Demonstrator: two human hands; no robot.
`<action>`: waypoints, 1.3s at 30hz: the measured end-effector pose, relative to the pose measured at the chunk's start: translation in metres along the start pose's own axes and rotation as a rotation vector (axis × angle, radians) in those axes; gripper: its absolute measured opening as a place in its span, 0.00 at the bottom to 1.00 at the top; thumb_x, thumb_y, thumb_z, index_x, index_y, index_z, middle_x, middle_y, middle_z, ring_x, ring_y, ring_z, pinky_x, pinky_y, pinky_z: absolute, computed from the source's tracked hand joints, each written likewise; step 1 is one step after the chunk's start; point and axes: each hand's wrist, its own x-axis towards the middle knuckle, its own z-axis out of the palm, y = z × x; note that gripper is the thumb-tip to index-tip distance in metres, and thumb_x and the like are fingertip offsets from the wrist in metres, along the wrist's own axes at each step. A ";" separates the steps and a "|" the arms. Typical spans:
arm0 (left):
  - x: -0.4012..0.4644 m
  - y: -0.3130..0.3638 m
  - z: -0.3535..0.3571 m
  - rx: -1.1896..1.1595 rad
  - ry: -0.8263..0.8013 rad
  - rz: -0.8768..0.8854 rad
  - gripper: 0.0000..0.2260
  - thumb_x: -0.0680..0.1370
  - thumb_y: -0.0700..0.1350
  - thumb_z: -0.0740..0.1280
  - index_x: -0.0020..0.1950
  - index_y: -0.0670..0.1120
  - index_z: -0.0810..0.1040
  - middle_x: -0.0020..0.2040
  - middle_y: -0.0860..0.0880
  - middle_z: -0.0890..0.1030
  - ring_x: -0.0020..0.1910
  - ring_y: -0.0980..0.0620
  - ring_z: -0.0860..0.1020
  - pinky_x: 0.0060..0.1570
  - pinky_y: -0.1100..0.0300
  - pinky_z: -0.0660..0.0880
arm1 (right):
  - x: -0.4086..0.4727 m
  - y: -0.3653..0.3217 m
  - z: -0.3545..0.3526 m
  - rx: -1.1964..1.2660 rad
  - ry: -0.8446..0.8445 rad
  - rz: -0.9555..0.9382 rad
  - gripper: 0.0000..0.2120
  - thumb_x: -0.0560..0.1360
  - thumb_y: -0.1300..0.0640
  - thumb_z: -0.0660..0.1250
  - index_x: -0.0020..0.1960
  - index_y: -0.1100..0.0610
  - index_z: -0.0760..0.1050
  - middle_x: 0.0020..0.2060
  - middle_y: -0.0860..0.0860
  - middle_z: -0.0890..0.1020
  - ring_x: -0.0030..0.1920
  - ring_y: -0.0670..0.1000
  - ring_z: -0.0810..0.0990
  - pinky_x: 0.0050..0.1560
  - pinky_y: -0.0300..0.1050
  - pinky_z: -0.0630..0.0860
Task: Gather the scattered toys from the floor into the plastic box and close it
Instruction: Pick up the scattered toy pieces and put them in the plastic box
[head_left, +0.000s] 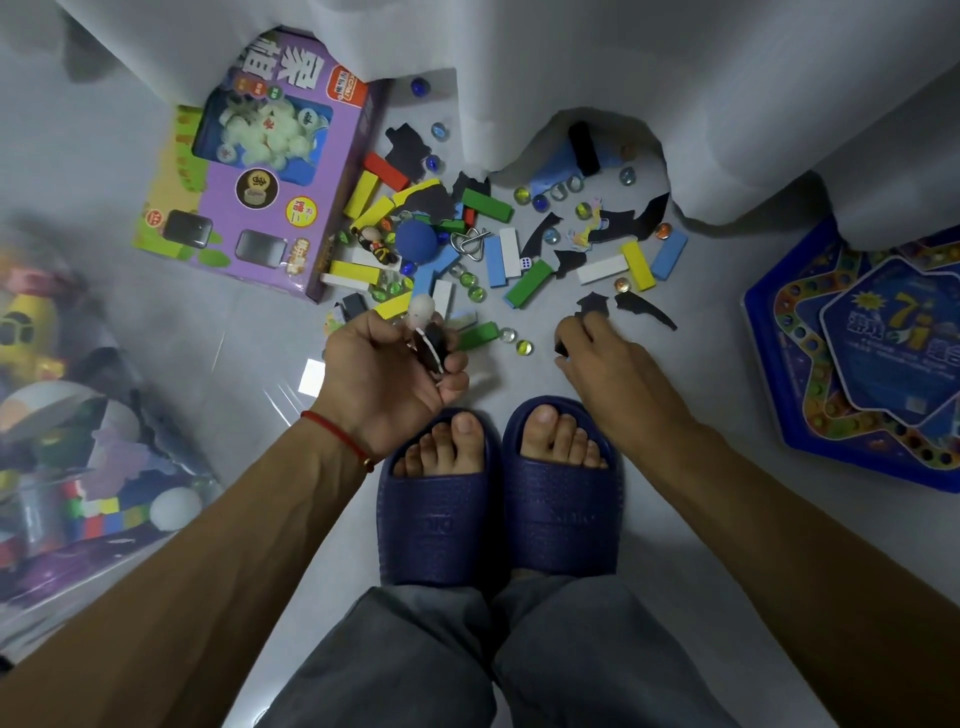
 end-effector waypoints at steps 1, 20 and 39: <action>-0.001 0.000 0.000 0.000 -0.008 0.007 0.11 0.63 0.46 0.58 0.42 0.43 0.70 0.39 0.44 0.71 0.35 0.47 0.69 0.35 0.58 0.66 | 0.003 -0.003 -0.003 0.016 0.005 -0.025 0.07 0.77 0.63 0.71 0.50 0.61 0.72 0.45 0.59 0.73 0.31 0.53 0.66 0.27 0.47 0.68; -0.124 0.031 0.005 0.084 0.352 0.288 0.11 0.80 0.36 0.62 0.60 0.36 0.80 0.53 0.39 0.83 0.41 0.46 0.81 0.40 0.60 0.79 | 0.048 -0.092 -0.121 1.536 -0.561 0.720 0.12 0.80 0.63 0.62 0.61 0.66 0.75 0.41 0.58 0.77 0.32 0.50 0.77 0.23 0.37 0.67; -0.358 0.110 -0.048 0.017 0.651 0.878 0.07 0.81 0.41 0.59 0.54 0.42 0.76 0.52 0.42 0.78 0.57 0.45 0.80 0.57 0.52 0.79 | 0.110 -0.392 -0.239 1.348 -0.834 0.381 0.28 0.82 0.47 0.59 0.74 0.66 0.65 0.70 0.70 0.68 0.70 0.68 0.69 0.69 0.61 0.72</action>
